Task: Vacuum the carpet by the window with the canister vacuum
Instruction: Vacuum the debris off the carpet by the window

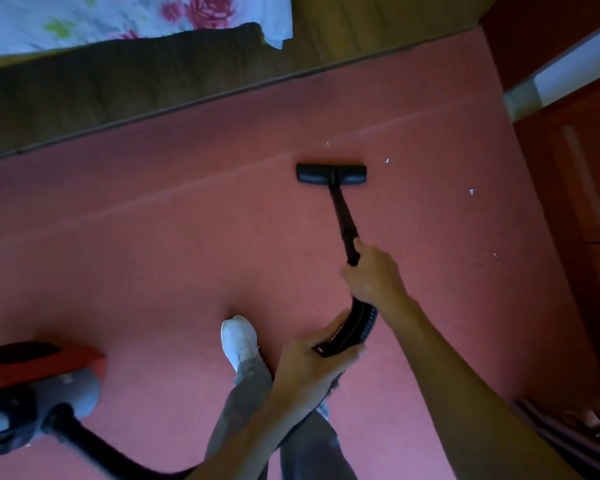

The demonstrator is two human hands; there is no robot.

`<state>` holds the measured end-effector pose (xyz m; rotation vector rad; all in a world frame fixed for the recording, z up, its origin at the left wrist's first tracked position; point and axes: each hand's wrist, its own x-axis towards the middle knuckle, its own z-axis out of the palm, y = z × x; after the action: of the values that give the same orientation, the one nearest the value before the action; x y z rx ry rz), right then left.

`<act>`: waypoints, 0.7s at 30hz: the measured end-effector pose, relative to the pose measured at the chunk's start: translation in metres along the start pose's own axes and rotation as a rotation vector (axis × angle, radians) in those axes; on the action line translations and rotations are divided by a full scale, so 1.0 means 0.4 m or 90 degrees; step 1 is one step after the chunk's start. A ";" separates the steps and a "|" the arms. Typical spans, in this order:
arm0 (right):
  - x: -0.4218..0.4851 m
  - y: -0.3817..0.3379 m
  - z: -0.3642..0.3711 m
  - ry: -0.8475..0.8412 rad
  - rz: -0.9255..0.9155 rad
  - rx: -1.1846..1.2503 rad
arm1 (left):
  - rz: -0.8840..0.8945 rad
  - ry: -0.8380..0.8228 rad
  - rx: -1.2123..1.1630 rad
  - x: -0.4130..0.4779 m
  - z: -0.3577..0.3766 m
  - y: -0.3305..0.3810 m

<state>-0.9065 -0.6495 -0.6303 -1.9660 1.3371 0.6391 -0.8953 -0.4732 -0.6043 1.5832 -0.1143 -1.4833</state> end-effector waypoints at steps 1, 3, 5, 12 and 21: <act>0.024 -0.014 -0.013 0.007 -0.016 -0.028 | 0.015 0.011 -0.027 0.024 0.011 0.002; 0.081 -0.044 -0.031 0.012 -0.040 -0.093 | 0.048 0.049 -0.079 0.073 0.032 0.006; 0.128 -0.066 -0.040 0.015 -0.044 -0.157 | 0.077 0.072 -0.108 0.111 0.050 0.011; 0.056 -0.002 -0.031 0.024 -0.040 -0.089 | 0.100 0.059 -0.055 0.084 0.084 -0.055; -0.023 0.062 -0.002 0.030 0.003 -0.068 | 0.088 0.102 0.047 0.023 0.132 -0.121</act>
<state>-0.9331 -0.6509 -0.6294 -2.0747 1.3611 0.6829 -0.9607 -0.4804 -0.6341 1.7110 -0.1844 -1.2541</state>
